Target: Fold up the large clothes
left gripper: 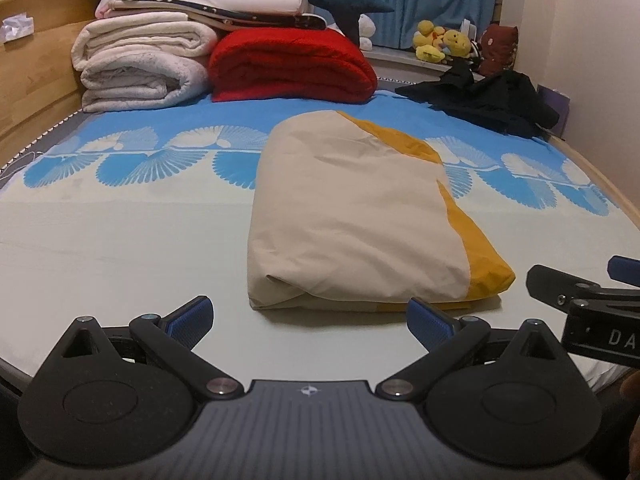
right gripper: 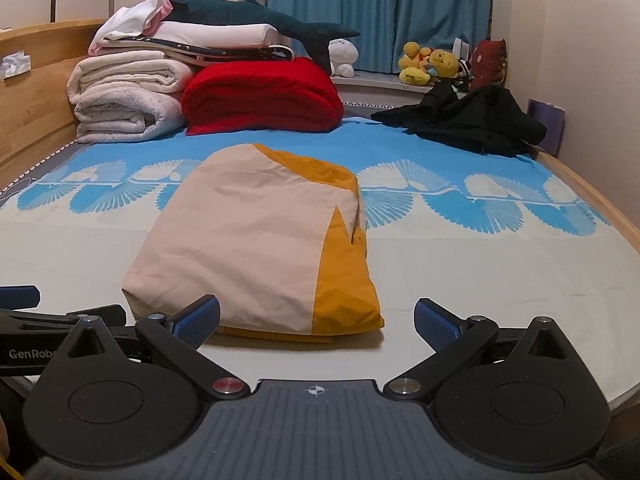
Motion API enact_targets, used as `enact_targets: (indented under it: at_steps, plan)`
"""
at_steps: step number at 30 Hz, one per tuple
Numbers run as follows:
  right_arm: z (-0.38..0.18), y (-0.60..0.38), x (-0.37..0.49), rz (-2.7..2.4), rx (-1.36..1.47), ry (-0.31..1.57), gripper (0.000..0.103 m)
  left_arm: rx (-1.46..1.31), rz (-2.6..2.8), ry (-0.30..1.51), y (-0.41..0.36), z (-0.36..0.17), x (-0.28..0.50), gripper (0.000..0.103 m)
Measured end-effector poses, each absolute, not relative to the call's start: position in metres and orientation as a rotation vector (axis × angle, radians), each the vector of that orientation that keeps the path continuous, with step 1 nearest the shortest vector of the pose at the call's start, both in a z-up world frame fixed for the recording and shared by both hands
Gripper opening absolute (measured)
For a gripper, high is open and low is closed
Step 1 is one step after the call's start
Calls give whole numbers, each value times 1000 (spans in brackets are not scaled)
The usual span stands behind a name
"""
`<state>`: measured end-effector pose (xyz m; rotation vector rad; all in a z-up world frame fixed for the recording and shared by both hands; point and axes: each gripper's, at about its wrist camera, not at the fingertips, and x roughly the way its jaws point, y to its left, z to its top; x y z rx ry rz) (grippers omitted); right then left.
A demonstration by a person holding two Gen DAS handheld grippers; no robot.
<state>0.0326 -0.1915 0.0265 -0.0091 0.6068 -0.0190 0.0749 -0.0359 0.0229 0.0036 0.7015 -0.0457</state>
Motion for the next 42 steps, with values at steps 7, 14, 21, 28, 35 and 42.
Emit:
enact_targets:
  at_steps: [7,14,21,28,35,42]
  plan:
    - [26,-186,33,0,-24,600,102,6,-54,707,-38,20,75,102]
    - [26,-182,34,8,-27,603,102,5,-45,715,-39,19,76,102]
    - [25,-181,35,8,-29,607,102,-1,-45,722,-38,18,77,102]
    - [24,-182,35,9,-28,611,102,-1,-46,725,-38,17,77,102]
    - [24,-182,35,9,-28,612,102,-3,-45,727,-37,17,77,102]
    - [24,-182,35,9,-28,612,102,-3,-47,728,-38,17,77,102]
